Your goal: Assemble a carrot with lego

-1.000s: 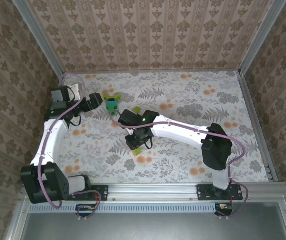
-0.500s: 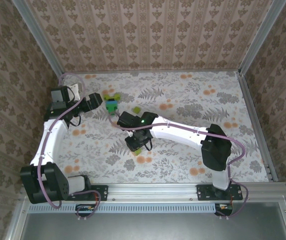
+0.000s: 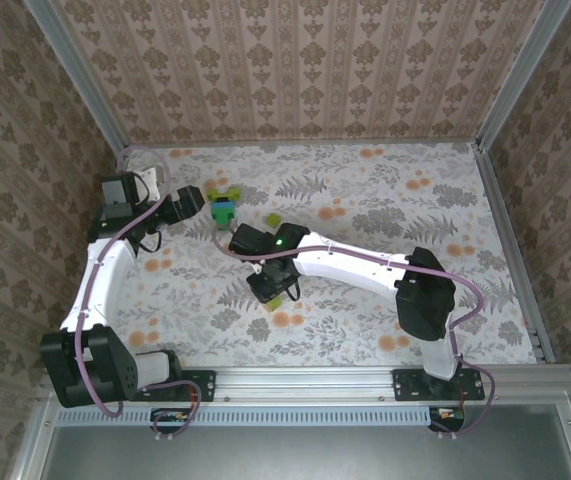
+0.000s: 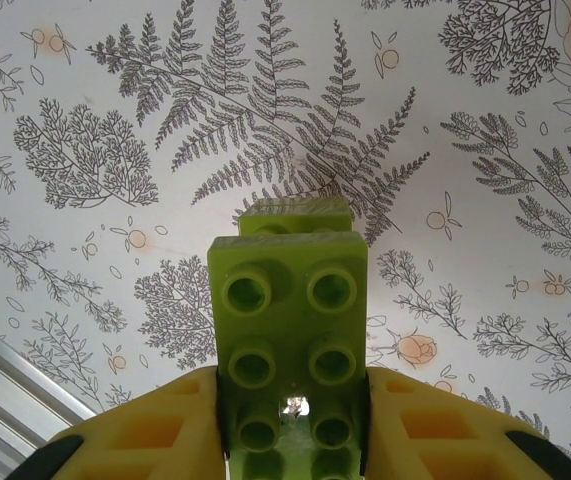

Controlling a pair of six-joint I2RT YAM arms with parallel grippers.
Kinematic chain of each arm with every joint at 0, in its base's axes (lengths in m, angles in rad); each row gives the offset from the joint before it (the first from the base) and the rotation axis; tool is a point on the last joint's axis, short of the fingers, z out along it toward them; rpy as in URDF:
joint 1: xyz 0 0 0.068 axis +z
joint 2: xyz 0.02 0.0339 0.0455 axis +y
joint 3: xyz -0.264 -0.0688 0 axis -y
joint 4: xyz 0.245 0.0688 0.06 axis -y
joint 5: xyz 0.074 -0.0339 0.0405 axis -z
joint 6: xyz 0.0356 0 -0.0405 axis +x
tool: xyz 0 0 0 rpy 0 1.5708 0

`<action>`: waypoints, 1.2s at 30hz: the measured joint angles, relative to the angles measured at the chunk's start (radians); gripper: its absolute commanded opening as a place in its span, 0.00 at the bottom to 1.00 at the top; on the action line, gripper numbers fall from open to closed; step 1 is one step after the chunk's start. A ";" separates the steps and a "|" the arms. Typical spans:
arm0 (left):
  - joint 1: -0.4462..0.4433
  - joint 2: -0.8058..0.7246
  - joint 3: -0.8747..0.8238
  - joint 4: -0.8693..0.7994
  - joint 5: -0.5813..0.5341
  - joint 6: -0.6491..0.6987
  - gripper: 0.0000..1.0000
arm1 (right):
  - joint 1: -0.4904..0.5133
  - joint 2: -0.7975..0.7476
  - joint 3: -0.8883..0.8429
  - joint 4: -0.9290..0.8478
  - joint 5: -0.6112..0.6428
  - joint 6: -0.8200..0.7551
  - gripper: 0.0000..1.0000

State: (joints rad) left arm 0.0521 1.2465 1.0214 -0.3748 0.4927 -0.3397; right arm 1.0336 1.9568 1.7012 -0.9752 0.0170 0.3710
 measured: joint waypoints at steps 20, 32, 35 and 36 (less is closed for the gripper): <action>0.000 0.000 0.000 0.000 0.000 0.000 1.00 | 0.004 0.064 0.081 -0.085 0.002 -0.067 0.30; 0.000 0.000 0.000 0.000 0.000 0.000 1.00 | 0.003 0.071 0.096 -0.093 -0.010 -0.175 0.31; 0.000 0.000 0.000 0.000 0.000 0.000 1.00 | 0.004 0.078 0.115 -0.118 -0.011 -0.274 0.33; 0.000 0.000 0.000 0.000 0.000 0.000 1.00 | 0.005 0.083 0.124 -0.132 -0.010 -0.309 0.33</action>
State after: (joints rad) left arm 0.0521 1.2465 1.0214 -0.3748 0.4927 -0.3397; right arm 1.0382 2.0396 1.8248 -1.1072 0.0071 0.0616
